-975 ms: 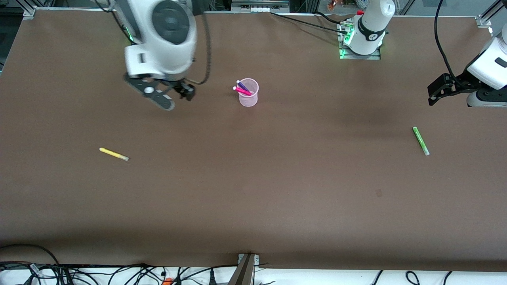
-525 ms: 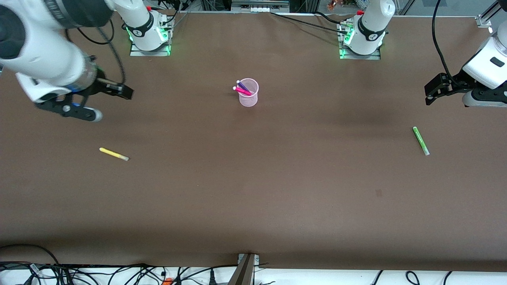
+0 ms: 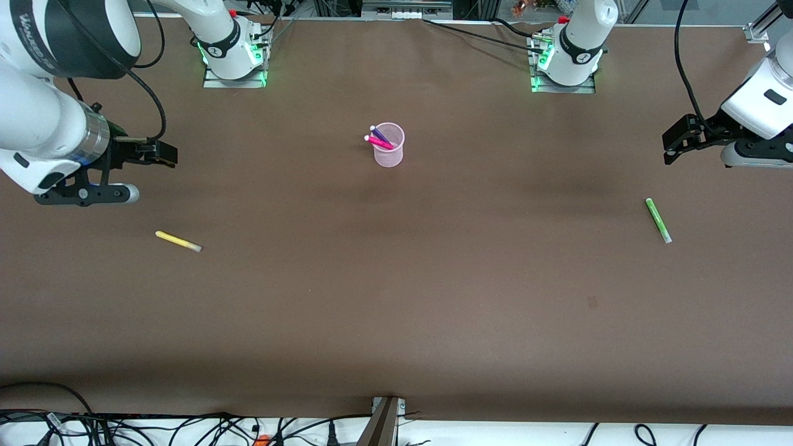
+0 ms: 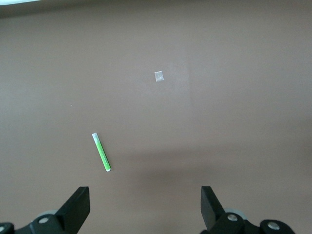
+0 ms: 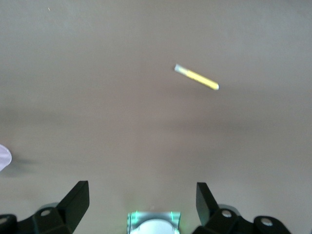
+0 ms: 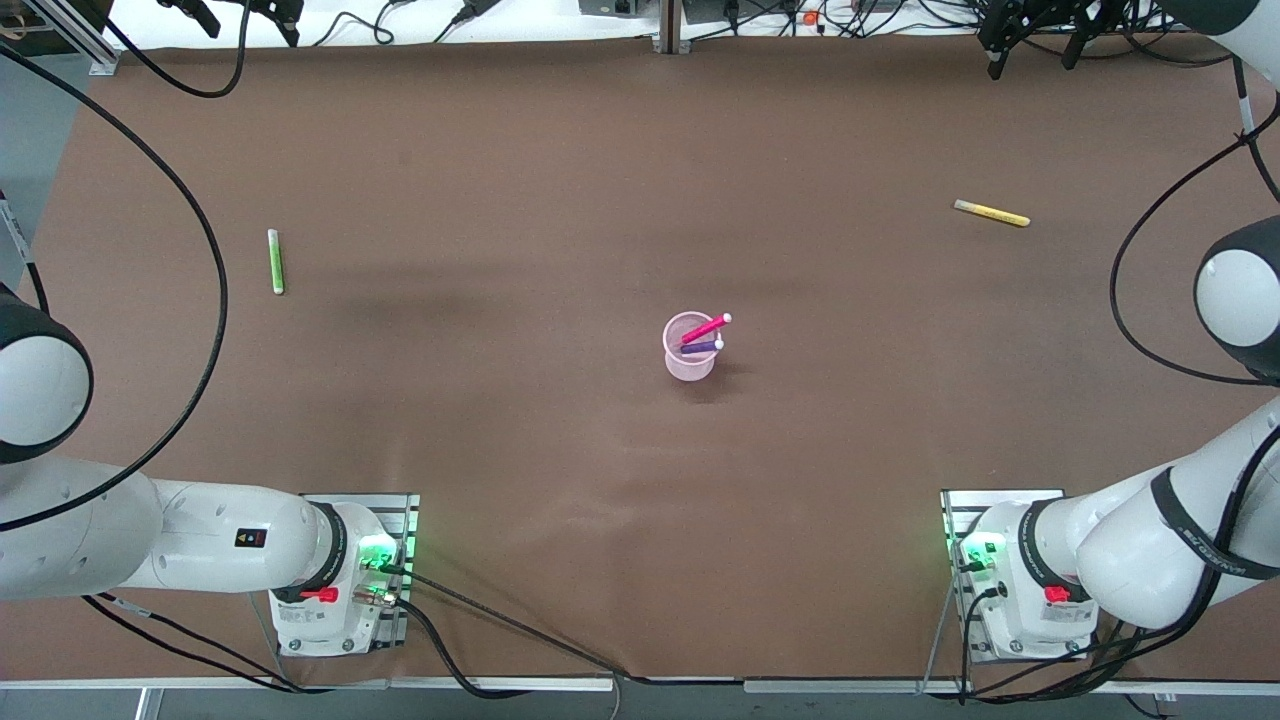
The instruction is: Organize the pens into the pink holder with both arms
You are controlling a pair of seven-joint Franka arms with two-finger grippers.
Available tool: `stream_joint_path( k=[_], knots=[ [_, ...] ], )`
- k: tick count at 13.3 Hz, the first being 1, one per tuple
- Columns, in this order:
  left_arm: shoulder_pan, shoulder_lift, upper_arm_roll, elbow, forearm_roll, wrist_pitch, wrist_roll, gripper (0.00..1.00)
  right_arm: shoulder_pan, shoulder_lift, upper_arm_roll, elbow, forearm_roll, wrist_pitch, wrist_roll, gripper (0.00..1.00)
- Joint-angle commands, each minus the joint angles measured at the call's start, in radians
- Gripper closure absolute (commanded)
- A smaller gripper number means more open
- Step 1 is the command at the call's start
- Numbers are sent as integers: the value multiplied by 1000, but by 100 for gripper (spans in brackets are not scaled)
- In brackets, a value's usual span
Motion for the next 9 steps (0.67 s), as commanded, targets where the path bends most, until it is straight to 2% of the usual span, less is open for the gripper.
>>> stream_joint_path(
  k=[1, 6, 7, 9],
  knots=[
    [-1, 13, -3, 32, -9, -24, -8, 0, 10, -111, -7, -130, 16, 81, -20, 1],
    [-3, 15, -4, 33, -9, -19, -10, 0, -14, -104, -13, -109, 15, 91, -3, 0],
    [-1, 15, -4, 33, -9, -19, -10, 0, -57, -103, 1, -106, 18, 90, 2, 1],
    [0, 13, -4, 32, -10, -24, -10, 0, -190, -100, 141, -84, 16, 89, 18, 1]
  ],
)
